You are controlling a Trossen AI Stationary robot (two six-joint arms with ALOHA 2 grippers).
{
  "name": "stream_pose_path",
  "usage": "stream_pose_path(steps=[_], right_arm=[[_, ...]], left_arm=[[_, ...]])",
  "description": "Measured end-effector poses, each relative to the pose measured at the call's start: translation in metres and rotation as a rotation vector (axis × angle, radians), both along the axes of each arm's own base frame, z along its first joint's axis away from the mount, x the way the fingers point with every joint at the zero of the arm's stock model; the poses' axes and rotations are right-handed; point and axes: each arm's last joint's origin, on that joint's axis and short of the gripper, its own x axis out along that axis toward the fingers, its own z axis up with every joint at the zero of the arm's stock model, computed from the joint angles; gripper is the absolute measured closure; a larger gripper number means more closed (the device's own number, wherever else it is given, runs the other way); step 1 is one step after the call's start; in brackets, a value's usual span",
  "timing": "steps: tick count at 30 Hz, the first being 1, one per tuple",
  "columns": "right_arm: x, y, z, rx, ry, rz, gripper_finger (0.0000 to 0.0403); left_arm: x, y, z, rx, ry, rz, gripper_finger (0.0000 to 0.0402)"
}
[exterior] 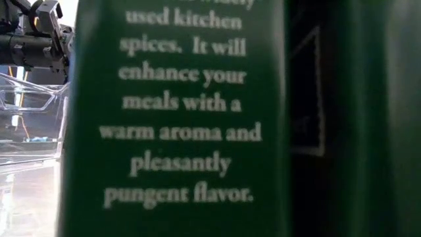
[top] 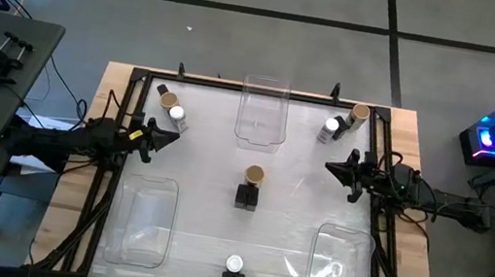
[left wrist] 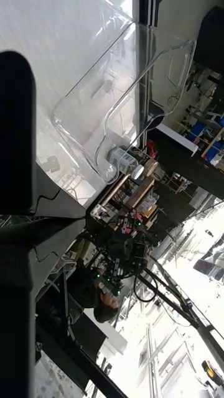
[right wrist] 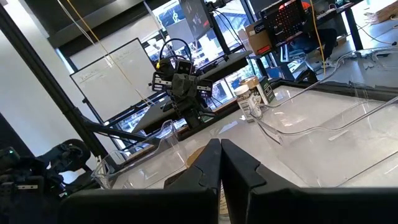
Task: Sort spices by type
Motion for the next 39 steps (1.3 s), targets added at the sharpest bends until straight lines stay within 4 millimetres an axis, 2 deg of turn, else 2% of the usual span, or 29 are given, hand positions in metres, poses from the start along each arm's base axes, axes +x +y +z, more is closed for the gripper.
stream_pose_path(steps=[26,30,32,36,39], right_arm=[[0.0,0.0,0.0,0.0,0.0,0.0,0.0402],[0.0,-0.001,0.0,-0.055,0.006,-0.051,0.0402],[-0.001,-0.002,0.007,0.047,-0.079,-0.069,0.0402],[-0.007,-0.005,0.026,0.424,-0.39,-0.102,0.0402],[-0.013,-0.007,0.044,0.466,-0.529,-0.145,0.0402]], left_arm=[[0.0,0.0,0.0,0.0,0.0,0.0,0.0401],[0.0,0.0,0.0,0.0,0.0,0.0,0.0402],[0.0,0.0,0.0,0.0,0.0,0.0,0.0401],[0.0,0.0,0.0,0.0,0.0,0.0,0.0401],[0.0,0.0,0.0,0.0,0.0,0.0,0.0401]])
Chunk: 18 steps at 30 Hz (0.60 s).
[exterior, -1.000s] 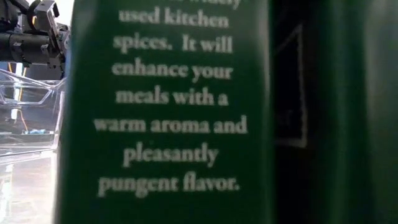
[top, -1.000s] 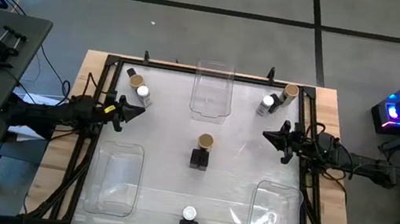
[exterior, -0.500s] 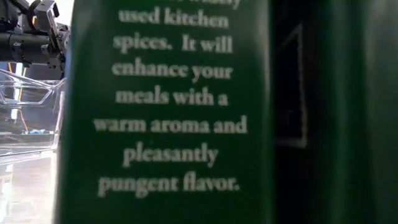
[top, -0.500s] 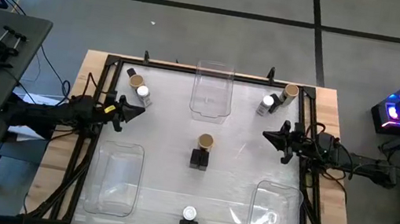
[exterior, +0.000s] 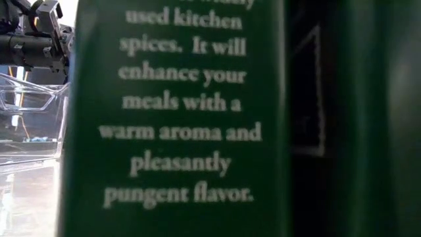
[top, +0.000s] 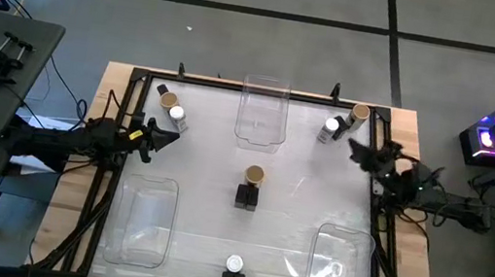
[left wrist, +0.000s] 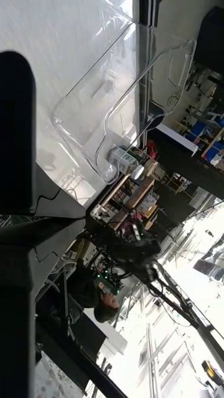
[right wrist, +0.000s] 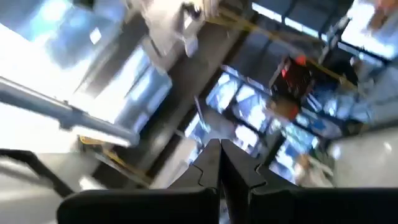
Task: Sort spices by type
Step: Put the black spice can into the right transparent bin
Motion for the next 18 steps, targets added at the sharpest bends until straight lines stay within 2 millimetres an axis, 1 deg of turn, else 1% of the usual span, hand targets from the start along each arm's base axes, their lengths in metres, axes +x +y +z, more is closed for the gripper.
stream_pose_path(steps=[2,4,5,7,10,13,15,18], right_arm=[[-0.002,-0.001,0.022,-0.085,0.023,-0.023,0.0402],[-0.001,-0.004,0.048,-0.136,0.126,-0.062,0.0402],[0.003,-0.007,0.058,-0.148,0.229,-0.091,0.0402],[0.013,-0.015,0.077,-0.191,0.488,-0.156,0.0401],[0.034,-0.034,0.098,-0.216,0.835,-0.214,0.0386],[0.059,-0.059,0.105,-0.19,1.147,-0.202,0.0351],[0.073,-0.079,0.103,-0.154,1.315,-0.183,0.0317],[0.088,-0.11,0.097,-0.071,1.5,-0.179,0.0256]], left_arm=[[0.0,0.0,0.0,0.0,0.0,0.0,0.0402],[0.0,0.0,0.0,0.0,0.0,-0.001,0.0401],[0.0,0.0,0.0,0.0,0.0,0.0,0.0402],[0.0,0.0,0.0,0.0,0.001,0.0,0.0401],[0.0,0.0,0.0,0.0,0.0,0.0,0.0401],[0.0,0.0,0.0,0.0,0.0,0.0,0.0402],[0.0,0.0,0.0,0.0,0.0,0.0,0.0402],[0.0,0.0,0.0,0.0,-0.001,0.0,0.0401]])
